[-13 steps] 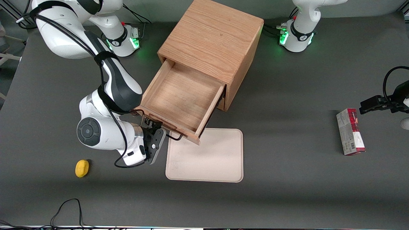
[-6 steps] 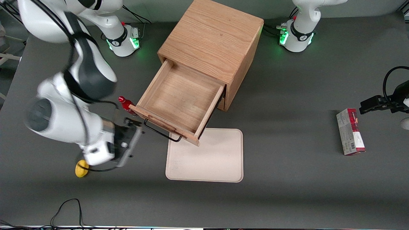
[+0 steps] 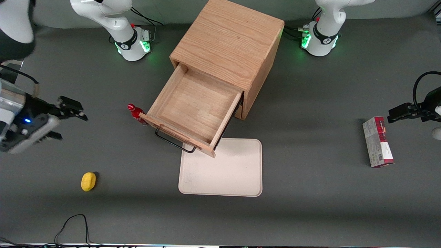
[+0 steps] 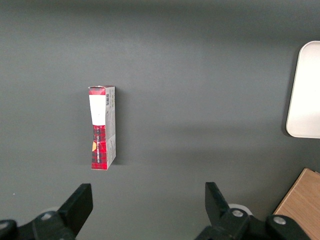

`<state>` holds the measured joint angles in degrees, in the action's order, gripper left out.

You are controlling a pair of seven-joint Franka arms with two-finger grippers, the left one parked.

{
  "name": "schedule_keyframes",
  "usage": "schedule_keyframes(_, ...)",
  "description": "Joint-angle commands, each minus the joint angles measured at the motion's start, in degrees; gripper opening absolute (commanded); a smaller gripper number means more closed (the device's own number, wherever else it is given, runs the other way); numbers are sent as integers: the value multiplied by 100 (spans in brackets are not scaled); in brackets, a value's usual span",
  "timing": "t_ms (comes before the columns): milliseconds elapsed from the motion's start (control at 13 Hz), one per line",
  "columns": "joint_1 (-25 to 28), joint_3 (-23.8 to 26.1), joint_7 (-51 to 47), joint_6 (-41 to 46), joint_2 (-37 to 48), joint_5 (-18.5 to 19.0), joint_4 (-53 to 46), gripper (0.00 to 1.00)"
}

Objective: Open upper drawer

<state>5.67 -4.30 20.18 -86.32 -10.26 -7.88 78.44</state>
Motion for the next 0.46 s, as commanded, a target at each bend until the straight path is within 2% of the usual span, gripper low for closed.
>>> schedule_keyframes(0,101,-19,-2161,-61,1594,364,1855,100)
schedule_keyframes(77,101,7,-2550,70,1815,593,2033,100)
schedule_keyframes(231,101,78,-2555,247,1844,997,2026,100)
schedule_keyframes(385,101,87,-2554,38,1861,982,2035,100)
